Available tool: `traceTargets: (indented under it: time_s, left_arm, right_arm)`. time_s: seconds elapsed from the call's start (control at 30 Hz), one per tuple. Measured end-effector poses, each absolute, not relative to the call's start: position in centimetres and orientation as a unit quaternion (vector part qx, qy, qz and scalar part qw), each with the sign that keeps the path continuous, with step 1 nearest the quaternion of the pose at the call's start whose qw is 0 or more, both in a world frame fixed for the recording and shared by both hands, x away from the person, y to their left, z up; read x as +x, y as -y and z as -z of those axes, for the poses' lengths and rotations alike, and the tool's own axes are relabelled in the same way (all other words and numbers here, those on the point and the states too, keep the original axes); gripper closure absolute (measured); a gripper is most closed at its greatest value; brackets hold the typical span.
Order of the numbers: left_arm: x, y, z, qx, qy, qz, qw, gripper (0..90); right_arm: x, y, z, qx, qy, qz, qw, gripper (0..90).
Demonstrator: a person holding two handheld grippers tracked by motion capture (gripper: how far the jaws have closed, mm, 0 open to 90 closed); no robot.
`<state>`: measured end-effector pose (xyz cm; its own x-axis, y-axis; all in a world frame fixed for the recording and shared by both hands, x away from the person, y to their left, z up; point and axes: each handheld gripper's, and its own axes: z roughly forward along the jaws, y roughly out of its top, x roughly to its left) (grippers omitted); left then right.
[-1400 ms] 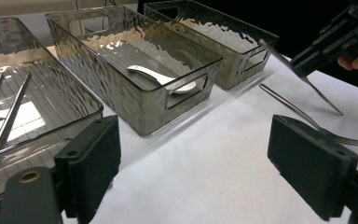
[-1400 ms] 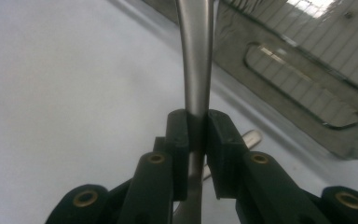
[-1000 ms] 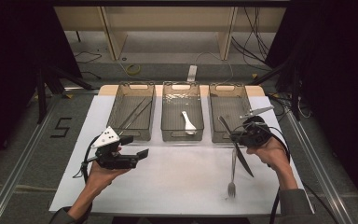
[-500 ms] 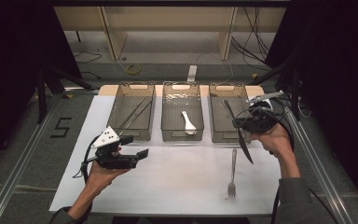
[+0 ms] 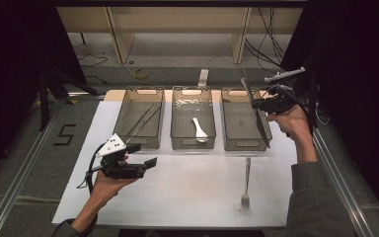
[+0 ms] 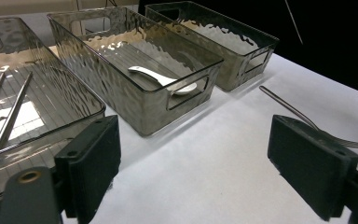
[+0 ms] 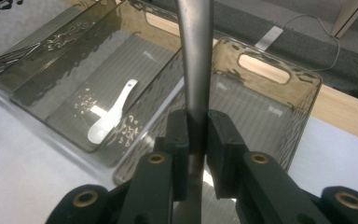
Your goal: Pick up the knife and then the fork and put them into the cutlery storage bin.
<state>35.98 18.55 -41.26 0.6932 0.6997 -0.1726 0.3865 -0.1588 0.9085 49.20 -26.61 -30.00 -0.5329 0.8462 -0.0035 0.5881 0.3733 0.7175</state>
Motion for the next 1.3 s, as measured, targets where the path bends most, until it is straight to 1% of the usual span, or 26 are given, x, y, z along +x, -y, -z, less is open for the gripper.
traceTargets:
  time_s: [0.5, 0.93, 1.3]
  left_arm:
    - [36.0, -18.5, 41.3, 0.748, -0.363, -0.145, 0.537, 16.7]
    - [36.0, -18.5, 41.3, 0.748, -0.361, -0.143, 0.538, 16.7]
    - [36.0, -18.5, 41.2, 0.748, -0.361, -0.143, 0.539, 16.7]
  right_arm:
    - [53.4, 26.5, 29.4, 0.455, -0.796, -0.338, 0.211, 80.3]
    - [56.6, 26.2, 32.2, 0.469, -0.798, -0.316, 0.208, 80.2]
    - [57.2, 26.3, 34.6, 0.485, -0.8, -0.293, 0.199, 80.2]
